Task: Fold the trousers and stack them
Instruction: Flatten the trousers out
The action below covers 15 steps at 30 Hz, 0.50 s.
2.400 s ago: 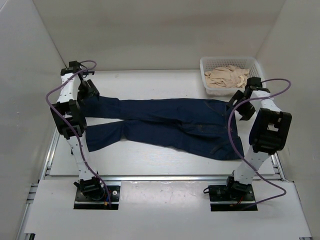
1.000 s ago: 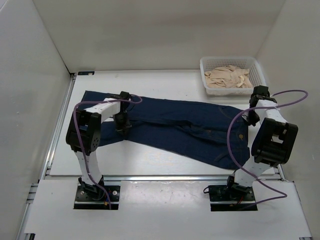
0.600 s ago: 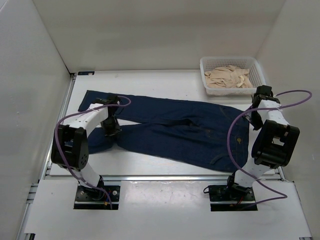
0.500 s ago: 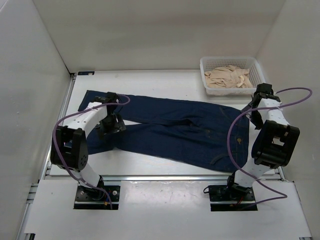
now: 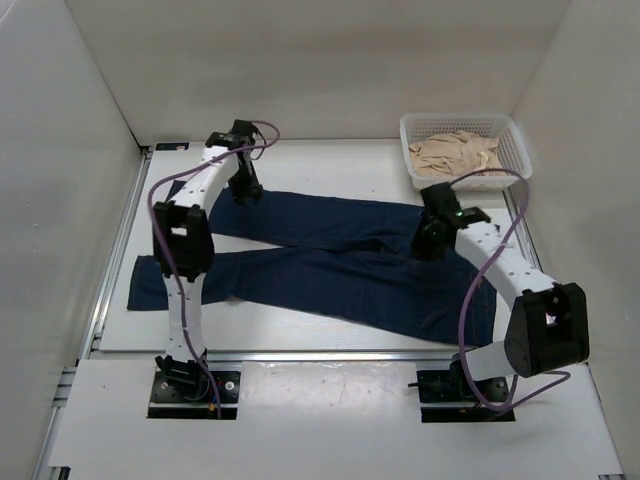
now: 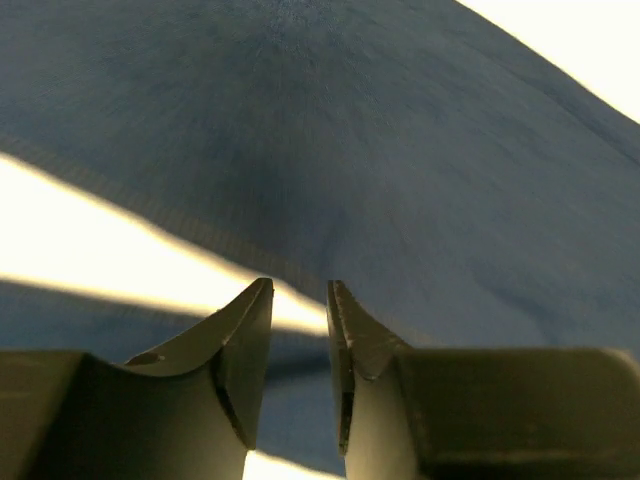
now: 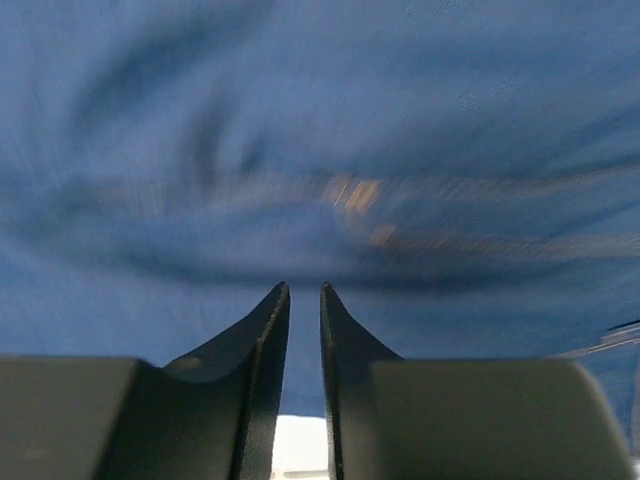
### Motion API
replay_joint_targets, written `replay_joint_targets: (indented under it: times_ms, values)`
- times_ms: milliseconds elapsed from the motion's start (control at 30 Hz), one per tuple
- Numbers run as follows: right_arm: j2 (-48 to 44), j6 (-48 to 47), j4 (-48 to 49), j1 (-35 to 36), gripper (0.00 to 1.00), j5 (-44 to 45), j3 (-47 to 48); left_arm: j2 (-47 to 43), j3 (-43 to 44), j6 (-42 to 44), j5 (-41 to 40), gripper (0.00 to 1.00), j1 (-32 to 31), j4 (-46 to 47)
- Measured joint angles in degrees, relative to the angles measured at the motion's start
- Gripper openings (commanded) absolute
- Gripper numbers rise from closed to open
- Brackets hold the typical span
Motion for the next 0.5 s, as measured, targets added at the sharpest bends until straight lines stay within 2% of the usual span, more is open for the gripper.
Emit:
replay_joint_targets:
  times_ms: [167,300,500]
  values:
    - [1.2,1.2,0.3,11.1,0.33,-3.4,-6.3,14.3,3.4,-0.2,0.9,0.45,0.2,-1.8]
    - [5.7,1.7,1.5,17.1,0.34,-4.1,-6.6,15.1,6.2,-0.2,1.2,0.47,1.0,-3.8]
    - [12.7,2.4,2.5,20.6,0.34,-4.5,-6.7,20.7,14.8,1.1,2.8,0.49,2.4,-7.1]
